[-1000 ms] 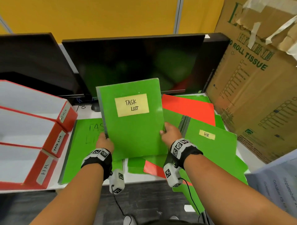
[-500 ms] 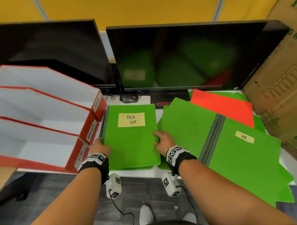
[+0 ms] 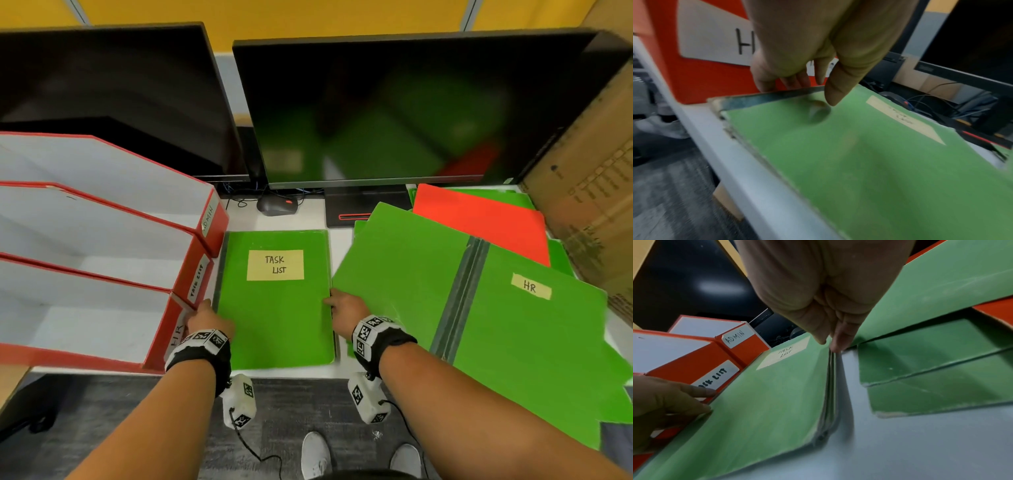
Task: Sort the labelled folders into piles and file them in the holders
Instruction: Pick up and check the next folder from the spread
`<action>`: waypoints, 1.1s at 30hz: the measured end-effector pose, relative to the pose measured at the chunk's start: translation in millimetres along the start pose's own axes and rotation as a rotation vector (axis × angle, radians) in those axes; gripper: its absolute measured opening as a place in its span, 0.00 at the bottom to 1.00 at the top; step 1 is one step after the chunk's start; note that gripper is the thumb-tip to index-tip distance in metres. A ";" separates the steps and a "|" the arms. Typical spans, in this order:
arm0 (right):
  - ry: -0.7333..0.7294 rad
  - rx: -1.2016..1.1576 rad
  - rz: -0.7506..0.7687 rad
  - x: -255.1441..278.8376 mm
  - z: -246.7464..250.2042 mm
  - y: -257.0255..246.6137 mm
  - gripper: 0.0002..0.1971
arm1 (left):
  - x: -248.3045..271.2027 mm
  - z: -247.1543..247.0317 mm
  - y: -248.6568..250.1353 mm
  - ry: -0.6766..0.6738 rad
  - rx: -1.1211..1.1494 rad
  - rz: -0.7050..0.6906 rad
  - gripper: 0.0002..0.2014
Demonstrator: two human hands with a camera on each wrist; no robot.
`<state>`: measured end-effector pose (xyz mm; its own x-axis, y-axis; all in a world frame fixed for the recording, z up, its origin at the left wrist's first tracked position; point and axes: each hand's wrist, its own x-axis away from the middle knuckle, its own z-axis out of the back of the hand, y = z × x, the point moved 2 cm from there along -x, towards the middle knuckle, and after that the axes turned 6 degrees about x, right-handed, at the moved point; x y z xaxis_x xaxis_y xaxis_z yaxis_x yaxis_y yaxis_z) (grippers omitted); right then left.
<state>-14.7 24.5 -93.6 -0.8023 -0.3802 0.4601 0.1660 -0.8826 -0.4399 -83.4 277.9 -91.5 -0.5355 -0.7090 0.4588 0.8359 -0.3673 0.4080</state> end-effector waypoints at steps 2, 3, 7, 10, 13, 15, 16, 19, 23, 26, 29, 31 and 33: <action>0.022 -0.013 -0.007 3.4 5.8 0.7 0.21 | 6.7 0.1 7.3 0.041 -0.024 -0.032 0.32; 0.037 -0.028 -0.023 3.7 8.5 3.8 0.21 | 9.4 -1.0 11.8 0.053 -0.043 -0.062 0.33; 0.116 -0.080 -0.061 8.4 21.9 16.8 0.23 | 18.1 -8.9 33.0 0.025 -0.084 -0.161 0.35; 0.167 -0.092 -0.081 16.5 34.5 32.4 0.23 | 28.6 -21.1 51.3 -0.006 -0.076 -0.234 0.32; 0.205 -0.099 -0.124 29.1 49.6 56.4 0.22 | 43.2 -39.8 72.0 -0.080 -0.010 -0.336 0.31; 0.227 -0.095 -0.160 35.6 57.7 71.7 0.21 | 52.6 -51.6 83.7 -0.133 0.016 -0.394 0.29; 0.243 -0.094 -0.182 40.6 62.4 83.1 0.21 | 61.4 -59.8 91.6 -0.160 0.020 -0.420 0.28; 0.289 -0.094 -0.251 56.7 74.5 115.4 0.21 | 87.1 -84.5 112.8 -0.212 0.019 -0.492 0.24; 0.348 -0.080 -0.359 80.8 84.8 164.6 0.20 | 127.5 -119.8 141.9 -0.268 0.029 -0.598 0.16; 0.353 -0.069 -0.446 98.9 89.8 197.6 0.19 | 158.5 -143.9 160.9 -0.303 0.014 -0.665 0.11; 0.323 -0.067 -0.528 114.4 91.1 231.0 0.23 | 186.2 -169.3 177.8 -0.366 -0.025 -0.715 0.08; 0.307 -0.062 -0.547 120.9 90.8 245.8 0.23 | 200.4 -182.9 185.7 -0.397 -0.051 -0.728 0.07; 0.274 -0.055 -0.560 126.4 90.0 259.1 0.23 | 213.4 -198.7 192.9 -0.414 -0.104 -0.741 0.08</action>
<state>-21.5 -277.2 -80.0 -0.8779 0.2275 0.4214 -0.3467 -0.9089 -0.2317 -12.4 -63.8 -71.8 -0.9322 0.0054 0.3620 0.2487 -0.7171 0.6511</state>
